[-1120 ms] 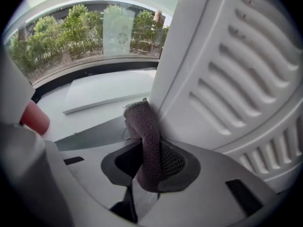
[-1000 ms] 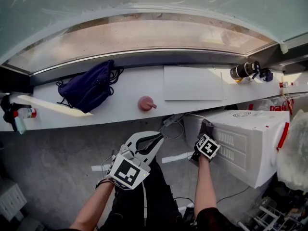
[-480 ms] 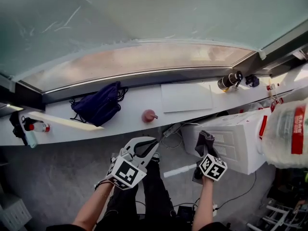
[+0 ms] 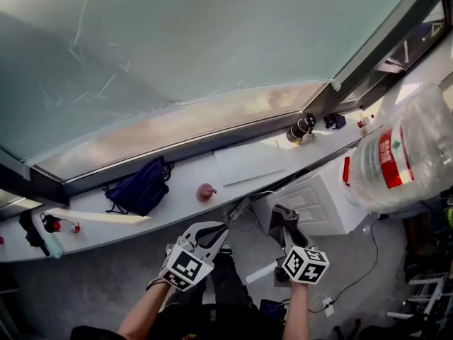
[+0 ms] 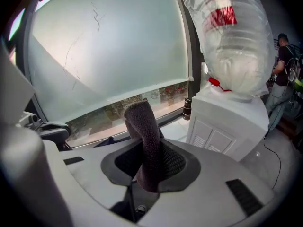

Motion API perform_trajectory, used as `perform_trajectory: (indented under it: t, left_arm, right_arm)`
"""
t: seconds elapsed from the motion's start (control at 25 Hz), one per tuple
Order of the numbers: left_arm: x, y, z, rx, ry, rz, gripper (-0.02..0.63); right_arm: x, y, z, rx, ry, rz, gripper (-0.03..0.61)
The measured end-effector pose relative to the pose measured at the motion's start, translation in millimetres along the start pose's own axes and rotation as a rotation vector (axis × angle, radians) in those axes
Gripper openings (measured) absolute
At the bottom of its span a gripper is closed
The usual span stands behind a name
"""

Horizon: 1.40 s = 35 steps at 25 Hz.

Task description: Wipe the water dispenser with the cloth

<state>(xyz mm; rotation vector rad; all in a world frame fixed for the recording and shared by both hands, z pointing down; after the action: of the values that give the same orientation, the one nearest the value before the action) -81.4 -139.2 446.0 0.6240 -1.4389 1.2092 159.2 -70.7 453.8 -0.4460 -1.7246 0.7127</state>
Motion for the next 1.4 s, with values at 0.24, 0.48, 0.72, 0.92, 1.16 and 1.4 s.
perform_trajectory:
  t: [0.24, 0.48, 0.72, 0.92, 1.16, 1.4]
  left_arm:
    - [-25, 22, -28, 0.06, -0.056, 0.003, 0.026]
    - [-40, 44, -60, 0.138, -0.019, -0.013, 0.026]
    - [-49, 29, -87, 0.242, -0.039, -0.002, 0.026]
    - [-72, 5, -115, 0.312, -0.06, -0.047, 0.026]
    - [-99, -5, -166, 0.358, -0.08, -0.101, 0.026]
    - [-97, 17, -235, 0.389, -0.112, -0.073, 0.026]
  right_arm:
    - [0, 71, 12, 0.015, -0.033, -0.079, 0.101]
    - [14, 126, 4, 0.092, -0.073, -0.122, 0.101]
    - [23, 160, -10, 0.155, -0.13, -0.154, 0.101]
    - [32, 191, -29, 0.214, -0.168, -0.181, 0.101]
    - [61, 242, -51, 0.251, -0.217, -0.223, 0.101]
    - [105, 297, -68, 0.236, -0.267, -0.277, 0.101]
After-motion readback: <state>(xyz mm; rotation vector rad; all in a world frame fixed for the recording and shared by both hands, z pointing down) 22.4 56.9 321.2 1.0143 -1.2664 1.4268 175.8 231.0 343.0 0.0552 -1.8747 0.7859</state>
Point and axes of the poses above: the fingertips, and each gripper's own axes: y backward along the fingers, z to its left, x out of its underside, the point moved 6 cm from there along y, backward along the fingers, and after that the axes turned 2 degrees about -x, right-handed, at the moved point
